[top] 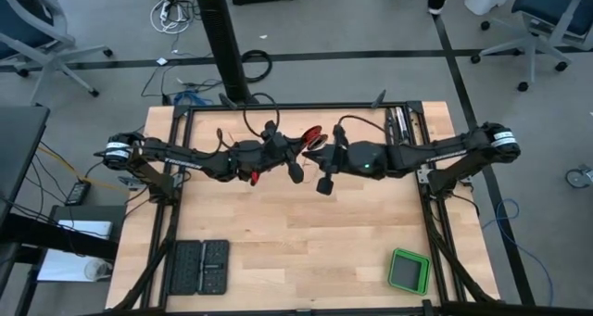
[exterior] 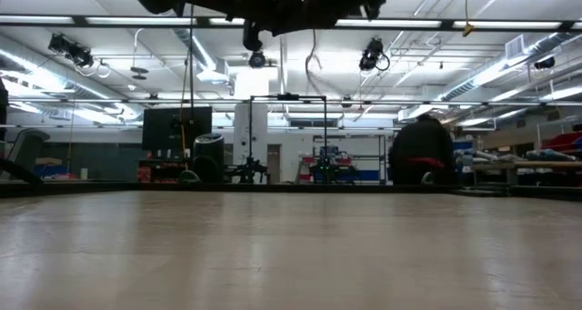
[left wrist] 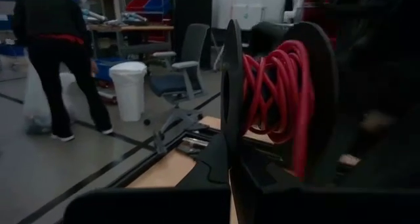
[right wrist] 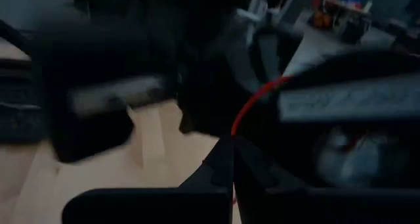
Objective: Coil cords
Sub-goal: Coil the red wire cable onto the black spool
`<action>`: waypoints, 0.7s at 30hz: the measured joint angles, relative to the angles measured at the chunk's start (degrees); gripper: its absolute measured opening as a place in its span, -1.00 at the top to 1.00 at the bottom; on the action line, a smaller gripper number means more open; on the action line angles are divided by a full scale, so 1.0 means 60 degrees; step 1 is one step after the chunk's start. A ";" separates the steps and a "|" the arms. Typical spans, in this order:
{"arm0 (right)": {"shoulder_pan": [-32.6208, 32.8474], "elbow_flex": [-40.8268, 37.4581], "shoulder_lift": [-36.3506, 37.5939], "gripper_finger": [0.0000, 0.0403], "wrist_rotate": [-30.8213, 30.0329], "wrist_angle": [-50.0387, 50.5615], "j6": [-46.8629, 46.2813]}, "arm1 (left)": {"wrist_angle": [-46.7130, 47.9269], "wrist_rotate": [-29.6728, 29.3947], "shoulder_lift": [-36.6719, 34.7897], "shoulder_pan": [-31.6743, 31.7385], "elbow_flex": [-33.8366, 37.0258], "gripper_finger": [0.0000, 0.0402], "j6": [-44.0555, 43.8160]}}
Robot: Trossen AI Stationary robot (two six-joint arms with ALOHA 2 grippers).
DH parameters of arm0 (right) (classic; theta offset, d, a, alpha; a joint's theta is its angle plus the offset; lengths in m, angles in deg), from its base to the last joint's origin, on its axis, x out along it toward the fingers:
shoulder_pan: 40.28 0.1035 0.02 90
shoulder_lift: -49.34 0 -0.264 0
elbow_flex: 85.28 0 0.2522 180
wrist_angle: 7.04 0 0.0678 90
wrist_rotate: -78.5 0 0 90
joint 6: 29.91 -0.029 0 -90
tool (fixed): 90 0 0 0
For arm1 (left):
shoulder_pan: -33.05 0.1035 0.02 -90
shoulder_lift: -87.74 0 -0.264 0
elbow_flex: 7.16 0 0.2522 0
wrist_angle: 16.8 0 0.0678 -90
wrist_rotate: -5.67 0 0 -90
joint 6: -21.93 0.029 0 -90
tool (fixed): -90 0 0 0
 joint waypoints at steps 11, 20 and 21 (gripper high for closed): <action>0.0518 0.0000 0.0081 1.00 -0.1813 0.2879 -0.0736 | 0.0067 0.0271 -0.0025 -0.0007 0.0004 1.00 -0.0512; 0.0570 -0.0282 0.0458 0.63 -0.0567 0.4419 -0.2842 | 0.0200 0.0351 -0.0029 -0.0007 0.0004 1.00 0.0244; 0.0570 -0.0516 0.0453 0.59 -0.0191 0.4035 -0.2854 | 0.0200 0.0358 -0.0029 -0.0007 0.0004 1.00 0.0247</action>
